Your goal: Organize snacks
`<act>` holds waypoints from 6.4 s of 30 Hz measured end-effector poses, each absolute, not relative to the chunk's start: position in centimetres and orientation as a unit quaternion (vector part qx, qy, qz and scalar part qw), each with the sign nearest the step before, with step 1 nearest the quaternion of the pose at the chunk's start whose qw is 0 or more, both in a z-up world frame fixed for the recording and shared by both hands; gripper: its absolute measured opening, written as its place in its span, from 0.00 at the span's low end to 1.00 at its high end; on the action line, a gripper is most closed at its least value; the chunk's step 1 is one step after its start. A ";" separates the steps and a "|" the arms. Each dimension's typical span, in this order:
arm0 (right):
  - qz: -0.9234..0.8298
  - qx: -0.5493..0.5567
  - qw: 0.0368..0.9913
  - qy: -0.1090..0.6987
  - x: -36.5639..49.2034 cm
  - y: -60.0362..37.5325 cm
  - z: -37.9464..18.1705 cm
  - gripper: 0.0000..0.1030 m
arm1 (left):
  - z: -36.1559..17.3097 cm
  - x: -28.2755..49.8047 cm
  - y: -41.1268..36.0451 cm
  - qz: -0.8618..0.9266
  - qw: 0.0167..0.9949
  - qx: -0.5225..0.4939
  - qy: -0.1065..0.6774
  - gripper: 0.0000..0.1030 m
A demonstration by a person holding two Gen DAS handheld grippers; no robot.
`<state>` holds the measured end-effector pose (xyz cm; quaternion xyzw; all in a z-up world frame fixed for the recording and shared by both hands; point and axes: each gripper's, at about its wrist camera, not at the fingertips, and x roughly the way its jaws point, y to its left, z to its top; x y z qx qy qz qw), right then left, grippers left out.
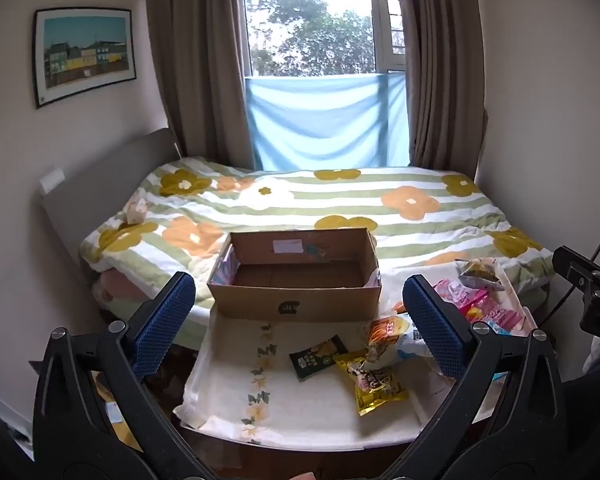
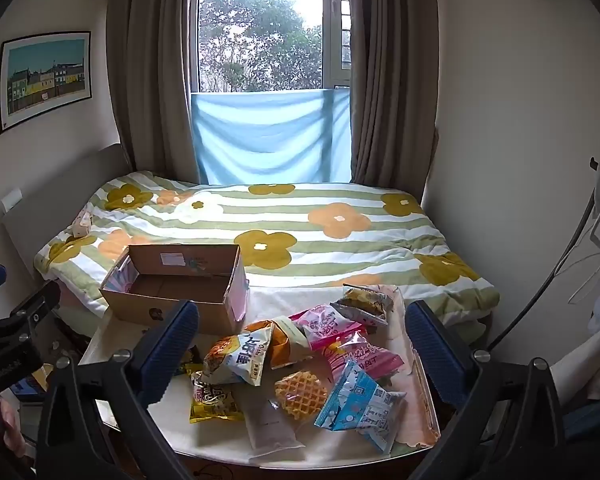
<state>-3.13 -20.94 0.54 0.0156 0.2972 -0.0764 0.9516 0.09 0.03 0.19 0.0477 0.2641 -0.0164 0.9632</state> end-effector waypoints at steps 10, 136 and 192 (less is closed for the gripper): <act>-0.075 0.020 0.952 0.297 -3.2 -21.1 0.5 1.00 | 0.1 0.0 0.7 -0.019 0.966 0.033 0.257 1.00; -0.017 -0.002 0.861 0.508 7.6 -31.5 -18.2 1.00 | -22.0 14.5 -12.6 -0.319 0.793 0.295 0.427 1.00; 0.046 -0.038 0.806 0.589 14.9 -33.2 -22.7 0.58 | -25.8 19.6 -15.5 -0.398 0.708 0.335 0.477 0.53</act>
